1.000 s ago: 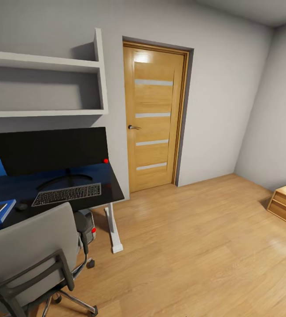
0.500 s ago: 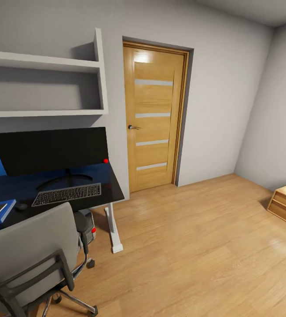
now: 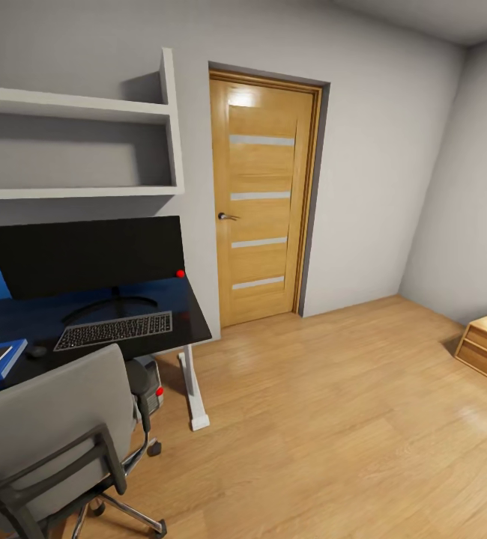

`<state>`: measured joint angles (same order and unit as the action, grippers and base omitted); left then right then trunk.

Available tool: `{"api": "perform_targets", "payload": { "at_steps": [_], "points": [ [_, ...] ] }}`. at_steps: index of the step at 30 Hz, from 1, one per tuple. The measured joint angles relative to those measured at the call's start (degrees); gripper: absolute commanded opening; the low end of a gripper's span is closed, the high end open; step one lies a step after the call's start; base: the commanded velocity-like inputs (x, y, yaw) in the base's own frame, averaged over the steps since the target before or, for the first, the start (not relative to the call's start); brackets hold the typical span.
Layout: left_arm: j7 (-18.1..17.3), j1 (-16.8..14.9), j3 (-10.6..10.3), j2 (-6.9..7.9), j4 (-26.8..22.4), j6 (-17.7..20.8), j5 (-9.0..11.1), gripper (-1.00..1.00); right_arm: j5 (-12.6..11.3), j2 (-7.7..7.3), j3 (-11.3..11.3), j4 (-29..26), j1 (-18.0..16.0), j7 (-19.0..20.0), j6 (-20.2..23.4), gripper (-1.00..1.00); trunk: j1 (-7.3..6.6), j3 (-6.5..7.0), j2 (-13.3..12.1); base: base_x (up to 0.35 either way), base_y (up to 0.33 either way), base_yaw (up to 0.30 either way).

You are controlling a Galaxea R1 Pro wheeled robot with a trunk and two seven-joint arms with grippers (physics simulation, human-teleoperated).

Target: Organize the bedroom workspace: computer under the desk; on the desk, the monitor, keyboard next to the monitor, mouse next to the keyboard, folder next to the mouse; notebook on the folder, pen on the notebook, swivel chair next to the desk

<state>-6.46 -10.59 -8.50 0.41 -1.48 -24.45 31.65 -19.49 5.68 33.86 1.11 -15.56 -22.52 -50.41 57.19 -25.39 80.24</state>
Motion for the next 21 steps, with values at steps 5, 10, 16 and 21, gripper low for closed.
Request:
{"api": "perform_targets", "payload": {
  "at_steps": [5,10,16,21],
  "points": [
    [0.00,0.00,0.04,-0.19,0.00,0.00,0.01,1.00,0.00,0.00,-0.02,0.00,0.00,0.00,0.00,1.00,0.00,0.00,0.00,0.000,0.000,0.000],
    [0.00,0.00,0.04,-0.23,0.00,0.00,0.00,1.00,0.00,0.00,-0.01,0.00,0.02,0.00,-0.01,1.00,0.00,0.00,0.00,0.000,0.000,0.000],
    [0.00,0.00,0.05,-0.24,0.00,0.00,0.00,1.00,0.00,0.00,-0.01,0.00,-0.02,0.00,0.00,1.00,0.00,0.00,0.00,0.000,0.000,0.000],
    [0.00,0.00,0.05,-0.25,0.00,0.00,0.00,1.00,0.00,0.00,0.01,0.00,-0.02,0.00,0.00,1.00,0.00,0.00,0.00,0.000,0.000,0.000]
  ]
}}
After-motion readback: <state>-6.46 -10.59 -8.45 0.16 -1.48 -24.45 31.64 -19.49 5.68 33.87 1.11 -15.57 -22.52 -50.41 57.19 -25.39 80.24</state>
